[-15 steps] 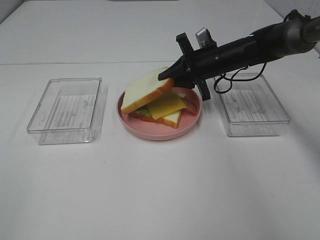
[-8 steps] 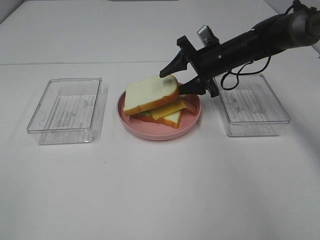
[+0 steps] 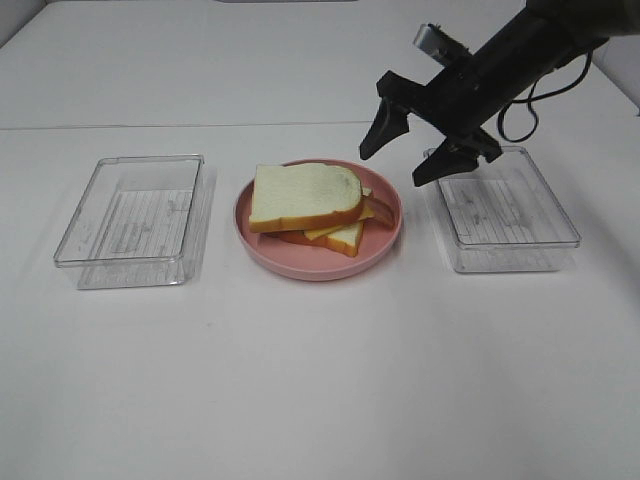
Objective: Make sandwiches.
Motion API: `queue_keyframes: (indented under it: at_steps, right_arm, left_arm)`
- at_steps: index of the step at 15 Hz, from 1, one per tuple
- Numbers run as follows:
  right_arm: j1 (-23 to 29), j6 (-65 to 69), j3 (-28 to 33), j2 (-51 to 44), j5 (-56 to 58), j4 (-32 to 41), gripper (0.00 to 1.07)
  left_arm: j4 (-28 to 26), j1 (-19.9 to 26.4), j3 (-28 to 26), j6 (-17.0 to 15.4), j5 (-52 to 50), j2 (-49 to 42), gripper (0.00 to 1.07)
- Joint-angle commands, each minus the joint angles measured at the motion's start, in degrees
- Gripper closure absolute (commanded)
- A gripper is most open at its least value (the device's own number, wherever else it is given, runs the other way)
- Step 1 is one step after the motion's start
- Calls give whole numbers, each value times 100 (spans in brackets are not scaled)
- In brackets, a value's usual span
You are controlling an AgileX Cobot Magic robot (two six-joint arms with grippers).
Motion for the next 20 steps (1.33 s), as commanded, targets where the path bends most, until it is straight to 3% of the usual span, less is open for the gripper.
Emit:
queue_keyframes:
  at_steps: [1, 5, 6, 11, 13, 14, 15, 20]
  right_arm:
    - [-6, 315, 11, -521, 407, -1089, 29]
    - [-6, 951, 11, -1547, 1341, -3071, 29]
    - [-6, 1026, 23, -1839, 1524, -3289, 29]
    - [6, 1043, 246, -3140, 2040, -3083, 29]
    - [6, 1049, 854, -3867, 2040, -3060, 29]
    - [6, 1054, 1753, -4681, 2040, -3054, 29]
    - [6, 1106, 2292, -5128, 2028, -3031, 29]
    - [6, 1238, 4578, -7156, 1805, -2893, 29]
  left_arm:
    - [-34, -11, 0, -34, -23, -46, 35]
    - [-34, -11, 0, -34, -23, -46, 35]
    - [-34, -11, 0, -34, -23, -46, 35]
    - [-235, -11, 0, 235, -34, -46, 35]
    - [-407, -11, 0, 481, -46, -46, 35]
    - [-407, -11, 0, 487, -46, -46, 35]
    - [-407, -11, 0, 487, -46, -46, 35]
    - [-407, -11, 0, 487, -46, -46, 35]
